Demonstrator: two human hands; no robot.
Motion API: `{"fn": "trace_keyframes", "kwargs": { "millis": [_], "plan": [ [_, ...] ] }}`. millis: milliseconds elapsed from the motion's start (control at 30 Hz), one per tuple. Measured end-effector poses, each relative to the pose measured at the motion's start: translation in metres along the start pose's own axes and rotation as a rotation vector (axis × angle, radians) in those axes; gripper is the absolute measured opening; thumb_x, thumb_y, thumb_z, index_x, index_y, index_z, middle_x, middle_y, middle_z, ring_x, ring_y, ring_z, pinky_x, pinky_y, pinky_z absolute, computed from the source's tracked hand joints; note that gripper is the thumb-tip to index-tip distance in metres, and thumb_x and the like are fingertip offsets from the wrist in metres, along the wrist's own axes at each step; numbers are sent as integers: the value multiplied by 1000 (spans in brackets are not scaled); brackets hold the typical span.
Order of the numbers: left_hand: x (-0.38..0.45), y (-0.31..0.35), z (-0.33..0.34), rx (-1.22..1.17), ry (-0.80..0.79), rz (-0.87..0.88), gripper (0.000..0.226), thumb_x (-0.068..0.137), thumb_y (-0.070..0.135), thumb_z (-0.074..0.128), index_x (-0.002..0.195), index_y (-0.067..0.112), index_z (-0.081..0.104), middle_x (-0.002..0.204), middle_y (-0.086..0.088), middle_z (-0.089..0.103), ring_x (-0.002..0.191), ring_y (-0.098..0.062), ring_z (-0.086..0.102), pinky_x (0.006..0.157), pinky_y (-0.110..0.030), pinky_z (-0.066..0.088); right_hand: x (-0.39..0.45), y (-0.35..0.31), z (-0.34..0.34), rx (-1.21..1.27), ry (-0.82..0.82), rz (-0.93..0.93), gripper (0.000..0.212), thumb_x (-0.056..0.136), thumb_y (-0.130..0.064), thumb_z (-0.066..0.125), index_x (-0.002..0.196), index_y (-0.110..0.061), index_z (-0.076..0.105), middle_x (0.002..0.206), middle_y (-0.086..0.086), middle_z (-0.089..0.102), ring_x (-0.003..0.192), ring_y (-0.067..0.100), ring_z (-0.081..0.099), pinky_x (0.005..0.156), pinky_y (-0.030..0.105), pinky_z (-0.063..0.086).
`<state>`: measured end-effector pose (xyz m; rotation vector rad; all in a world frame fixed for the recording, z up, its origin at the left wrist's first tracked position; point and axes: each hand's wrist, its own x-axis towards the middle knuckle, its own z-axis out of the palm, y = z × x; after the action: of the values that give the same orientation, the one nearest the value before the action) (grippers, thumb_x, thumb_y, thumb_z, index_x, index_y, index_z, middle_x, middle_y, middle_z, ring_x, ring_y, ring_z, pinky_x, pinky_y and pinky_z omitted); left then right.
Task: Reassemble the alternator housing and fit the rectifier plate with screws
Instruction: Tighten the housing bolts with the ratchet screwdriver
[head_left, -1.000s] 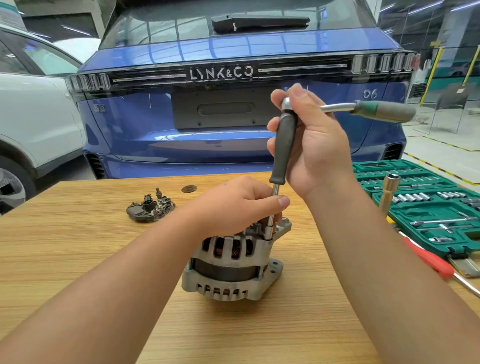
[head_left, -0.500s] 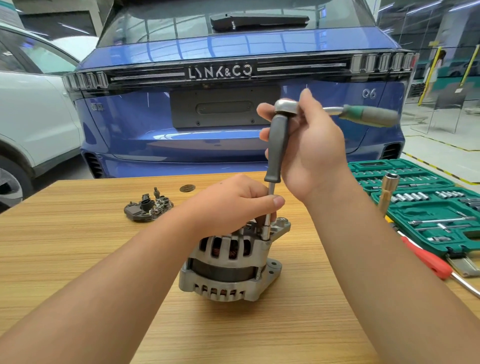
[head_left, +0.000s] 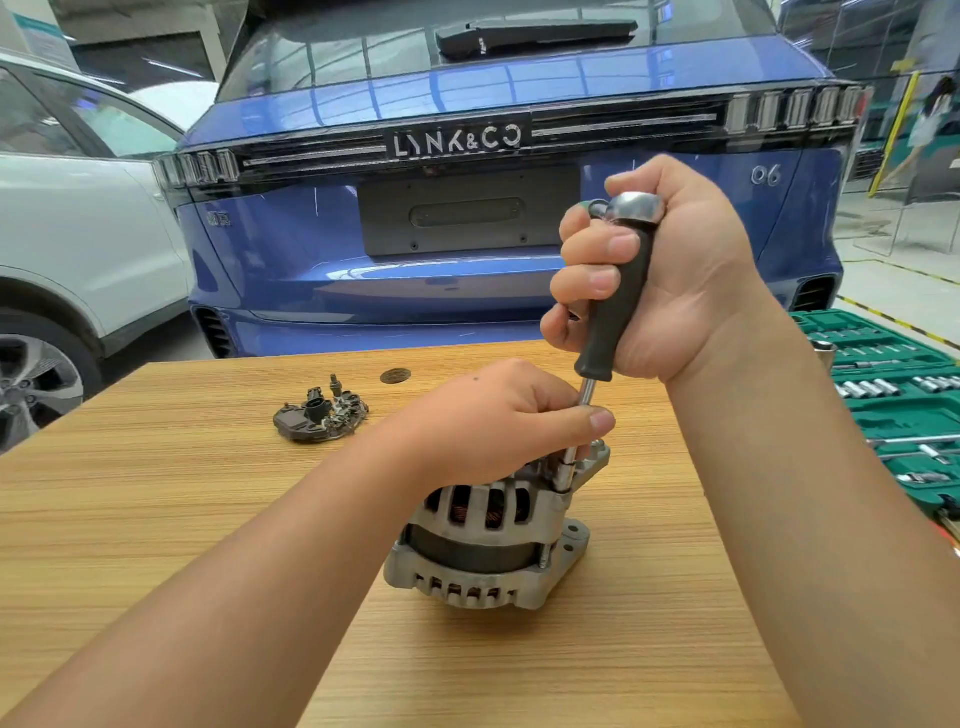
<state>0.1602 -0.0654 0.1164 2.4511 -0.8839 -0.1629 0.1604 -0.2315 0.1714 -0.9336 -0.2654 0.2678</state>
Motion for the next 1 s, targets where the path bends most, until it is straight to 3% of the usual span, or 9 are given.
{"fn": "trace_keyframes", "kwargs": {
  "millis": [167, 267, 400, 500, 600, 667, 767, 867, 1000],
  "plan": [
    [0, 2, 0, 23, -1, -10, 45, 99, 59, 48, 81, 25, 71, 54, 15, 47, 51, -1, 45, 46, -14, 32, -1, -1, -2, 21, 26, -33, 16, 74, -35, 45, 75, -19, 50, 53, -10, 43, 45, 13, 40, 62, 31, 39],
    [1, 3, -1, 36, 11, -27, 43, 100, 59, 46, 78, 29, 70, 57, 14, 49, 53, 0, 47, 49, -15, 34, 3, 2, -3, 76, 102, -86, 16, 84, -34, 39, 77, -21, 46, 59, -7, 49, 48, 15, 44, 62, 31, 37],
    [2, 3, -3, 19, 43, -58, 44, 100, 58, 46, 80, 29, 72, 64, 7, 56, 57, -3, 51, 59, -29, 42, 7, 22, 7, 125, 223, -325, 24, 98, -37, 37, 91, -20, 52, 75, 6, 68, 54, 18, 55, 60, 28, 36],
    [1, 2, -5, -20, 59, -74, 42, 100, 57, 48, 79, 32, 74, 81, -11, 68, 74, -20, 61, 71, -35, 49, 6, 38, 12, 53, 148, -529, 34, 99, -35, 32, 111, -25, 63, 90, 14, 68, 63, 22, 55, 59, 29, 39],
    [-2, 1, -5, -73, 71, -87, 37, 99, 57, 51, 76, 38, 73, 58, 6, 50, 54, -13, 51, 59, -32, 38, 7, 39, 9, 79, -82, -512, 47, 90, -39, 34, 125, -28, 64, 97, 15, 64, 71, 25, 52, 64, 33, 37],
    [-1, 1, -5, -89, 76, -102, 37, 99, 56, 52, 78, 35, 73, 55, 11, 41, 49, -7, 42, 57, -30, 34, 8, 39, 4, 81, -131, -487, 47, 96, -39, 30, 131, -31, 61, 96, 13, 62, 73, 25, 51, 66, 34, 37],
    [0, 0, -4, -108, 74, -98, 40, 100, 55, 52, 78, 28, 74, 53, 11, 39, 47, -7, 39, 56, -30, 33, 10, 39, -2, 75, -172, -463, 44, 97, -47, 36, 135, -37, 56, 96, 10, 61, 75, 23, 52, 66, 35, 37],
    [0, -2, -5, -129, 70, -86, 39, 100, 54, 54, 78, 29, 74, 54, 11, 42, 49, -6, 42, 58, -30, 35, 11, 39, -5, 123, -267, -408, 48, 99, -57, 29, 134, -38, 56, 100, 11, 61, 78, 23, 53, 68, 36, 39],
    [1, -1, -5, -103, 60, -95, 39, 100, 57, 52, 76, 34, 73, 53, 13, 43, 46, -3, 42, 57, -29, 34, 12, 38, -4, 85, -159, -385, 41, 99, -59, 40, 123, -33, 60, 91, 2, 58, 72, 16, 52, 62, 31, 39]
  ]
}}
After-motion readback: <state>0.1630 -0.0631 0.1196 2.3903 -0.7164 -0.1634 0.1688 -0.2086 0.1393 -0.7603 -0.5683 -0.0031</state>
